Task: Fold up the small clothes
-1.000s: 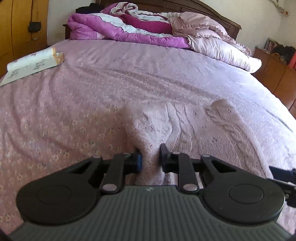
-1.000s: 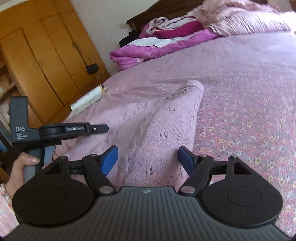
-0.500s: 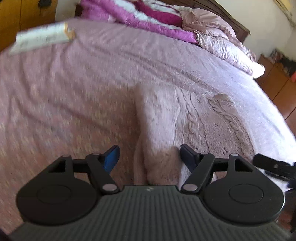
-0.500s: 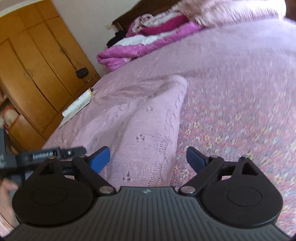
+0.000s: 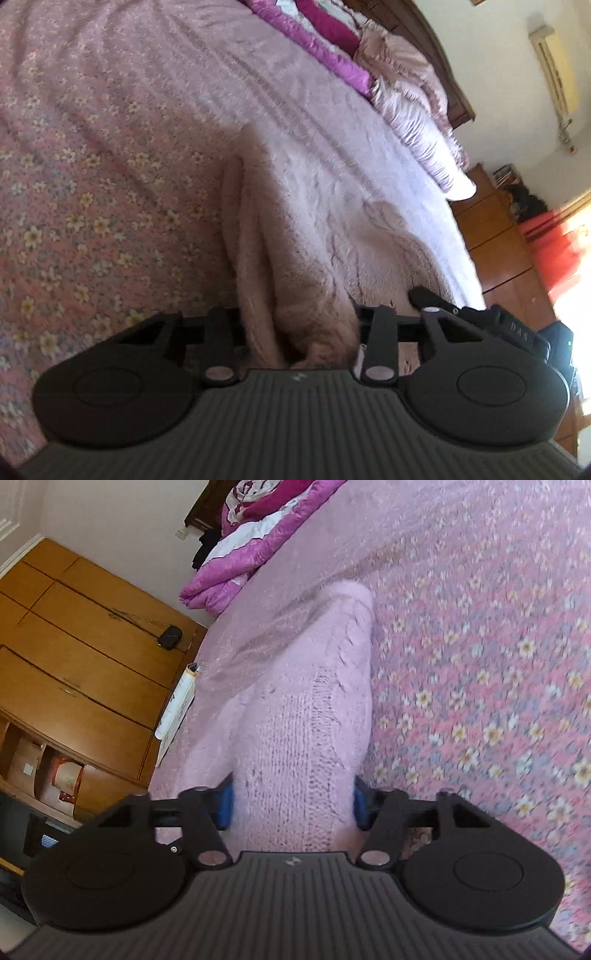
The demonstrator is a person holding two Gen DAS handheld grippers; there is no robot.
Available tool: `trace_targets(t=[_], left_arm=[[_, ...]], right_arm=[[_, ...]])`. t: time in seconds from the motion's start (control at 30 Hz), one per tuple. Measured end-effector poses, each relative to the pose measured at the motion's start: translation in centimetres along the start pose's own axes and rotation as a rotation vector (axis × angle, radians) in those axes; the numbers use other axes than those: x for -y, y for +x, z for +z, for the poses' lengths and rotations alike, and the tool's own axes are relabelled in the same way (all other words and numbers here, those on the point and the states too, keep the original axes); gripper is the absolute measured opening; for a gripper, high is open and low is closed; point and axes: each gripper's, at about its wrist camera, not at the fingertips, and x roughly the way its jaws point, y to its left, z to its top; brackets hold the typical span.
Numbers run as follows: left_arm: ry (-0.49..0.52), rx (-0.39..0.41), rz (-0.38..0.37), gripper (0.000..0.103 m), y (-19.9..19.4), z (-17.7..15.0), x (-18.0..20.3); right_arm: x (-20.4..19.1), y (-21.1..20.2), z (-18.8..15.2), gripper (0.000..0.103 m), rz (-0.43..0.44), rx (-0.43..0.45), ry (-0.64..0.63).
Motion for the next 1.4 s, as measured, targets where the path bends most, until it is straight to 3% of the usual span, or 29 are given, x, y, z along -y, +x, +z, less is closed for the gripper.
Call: trace_targets(t=[0.2, 0.47, 0.57, 0.67, 0.8, 0.83, 0.9, 1.0, 1.13, 1.3, 1.4], left_arm=[[0.091, -0.004, -0.074, 0.038, -1.8, -2.1, 4.1], [0.242, -0.059, -0.117, 0.038, -2.8, -8.0, 9.1], [0.314, -0.087, -0.068, 0.039, -2.3, -10.5, 9.8], [0.356, -0.110, 0.012, 0.042, -1.5, -12.2, 9.4], [0.371, -0.095, 0.071, 0.057, -1.7, -12.8, 9.2], [0.384, -0.087, 0.092, 0.065, -2.0, -12.9, 9.5], [0.418, -0.069, 0.141, 0.071, -2.7, -13.0, 9.8], [0.462, -0.053, 0.181, 0.072, -4.2, -13.4, 10.2], [0.522, -0.030, 0.249, 0.082, -5.8, -14.4, 10.9], [0.531, -0.025, 0.314, 0.085, -6.6, -16.0, 10.9], [0.524, -0.039, 0.372, 0.085, -6.2, -17.1, 11.0]], right_arm=[[-2.5, -4.6, 0.7, 0.053, 0.029, 0.045, -0.105], [-2.4, -15.0, -1.8, 0.053, -0.034, 0.117, -0.218], [-0.6, -17.6, -3.4, 0.053, -0.058, 0.120, -0.216], [2.1, -17.7, -4.7, 0.054, -0.100, 0.095, -0.186], [5.9, -16.3, -6.2, 0.059, -0.155, 0.068, -0.120], [6.5, -16.1, -6.6, 0.061, -0.152, 0.071, -0.103], [7.3, -16.3, -7.0, 0.062, -0.137, 0.086, -0.091], [6.9, -16.9, -7.6, 0.067, -0.162, 0.113, -0.114], [5.2, -19.0, -8.9, 0.074, -0.230, 0.170, -0.178], [3.3, -21.9, -11.2, 0.086, -0.325, 0.232, -0.287], [3.0, -22.9, -13.3, 0.088, -0.363, 0.223, -0.329]])
